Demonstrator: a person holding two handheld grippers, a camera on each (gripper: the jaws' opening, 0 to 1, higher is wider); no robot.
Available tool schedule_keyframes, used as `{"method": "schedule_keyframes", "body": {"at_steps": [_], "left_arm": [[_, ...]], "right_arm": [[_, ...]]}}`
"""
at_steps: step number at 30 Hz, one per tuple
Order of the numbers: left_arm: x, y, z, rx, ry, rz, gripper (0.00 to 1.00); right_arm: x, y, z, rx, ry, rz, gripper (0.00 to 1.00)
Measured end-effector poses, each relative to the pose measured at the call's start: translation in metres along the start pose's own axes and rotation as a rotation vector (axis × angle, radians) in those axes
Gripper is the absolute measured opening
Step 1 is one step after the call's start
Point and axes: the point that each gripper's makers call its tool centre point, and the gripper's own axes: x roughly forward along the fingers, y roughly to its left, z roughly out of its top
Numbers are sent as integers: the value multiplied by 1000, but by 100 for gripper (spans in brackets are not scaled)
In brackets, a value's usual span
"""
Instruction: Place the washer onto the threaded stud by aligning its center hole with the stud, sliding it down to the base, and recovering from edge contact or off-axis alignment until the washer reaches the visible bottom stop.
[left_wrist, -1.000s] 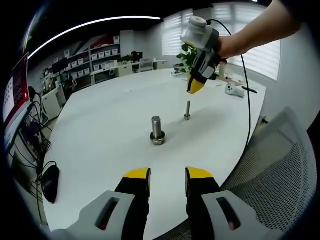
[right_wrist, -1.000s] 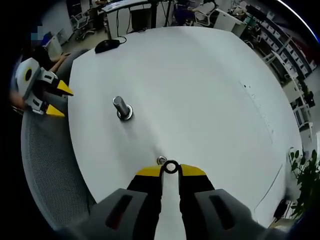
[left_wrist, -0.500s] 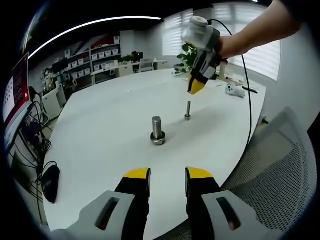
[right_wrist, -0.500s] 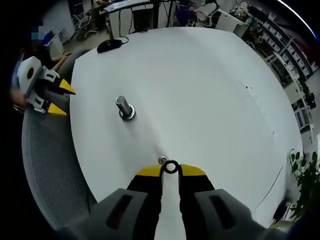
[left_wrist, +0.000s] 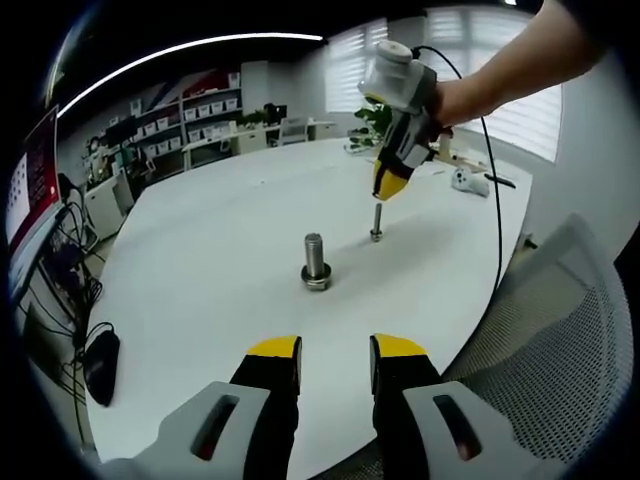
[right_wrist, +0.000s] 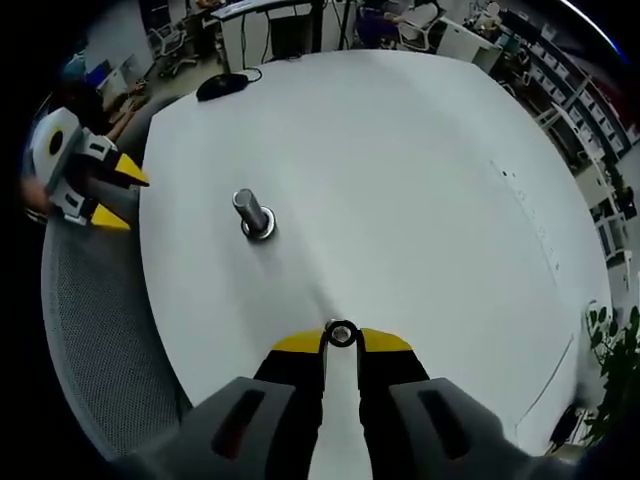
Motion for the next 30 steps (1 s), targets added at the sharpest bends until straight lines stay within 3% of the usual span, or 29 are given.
{"method": "schedule_keyframes", "body": {"at_steps": [30], "left_arm": [[0,1,-2,-3,6,-1,24]], "right_arm": [[10,2,-6,3,22,11,13]]}}
